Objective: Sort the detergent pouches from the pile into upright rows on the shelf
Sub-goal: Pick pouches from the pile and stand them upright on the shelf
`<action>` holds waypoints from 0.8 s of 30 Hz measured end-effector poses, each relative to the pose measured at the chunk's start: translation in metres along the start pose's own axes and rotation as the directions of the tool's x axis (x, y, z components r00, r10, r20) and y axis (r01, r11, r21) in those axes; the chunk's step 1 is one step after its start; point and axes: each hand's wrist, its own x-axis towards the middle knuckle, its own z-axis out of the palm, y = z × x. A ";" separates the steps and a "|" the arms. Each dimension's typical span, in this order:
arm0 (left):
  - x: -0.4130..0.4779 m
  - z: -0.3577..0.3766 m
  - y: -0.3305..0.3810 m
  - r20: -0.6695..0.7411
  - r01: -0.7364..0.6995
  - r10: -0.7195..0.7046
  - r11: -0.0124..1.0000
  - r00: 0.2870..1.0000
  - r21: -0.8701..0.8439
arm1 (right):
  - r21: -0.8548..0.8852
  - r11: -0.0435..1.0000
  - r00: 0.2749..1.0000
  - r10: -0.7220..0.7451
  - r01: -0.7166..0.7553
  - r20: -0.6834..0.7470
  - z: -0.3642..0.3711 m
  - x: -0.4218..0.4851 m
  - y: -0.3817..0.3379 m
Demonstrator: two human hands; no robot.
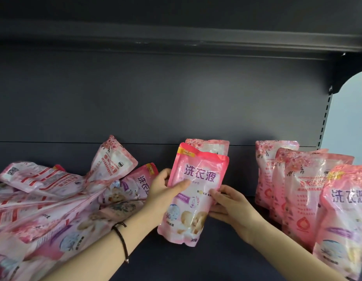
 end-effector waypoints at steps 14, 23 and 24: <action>0.031 0.050 -0.028 -0.056 -0.072 0.068 0.994 0.996 -0.079 | -0.155 0.972 0.935 -0.215 0.177 -0.284 -0.029 0.046 -0.005; 0.013 0.036 -0.051 0.136 -0.205 0.164 0.899 0.977 0.388 | -0.254 0.958 0.960 -0.190 0.135 -0.204 -0.035 0.043 0.004; 0.014 0.038 -0.052 0.131 -0.217 0.178 0.890 0.975 0.402 | -0.260 0.955 0.957 -0.201 0.144 -0.208 -0.035 0.043 0.005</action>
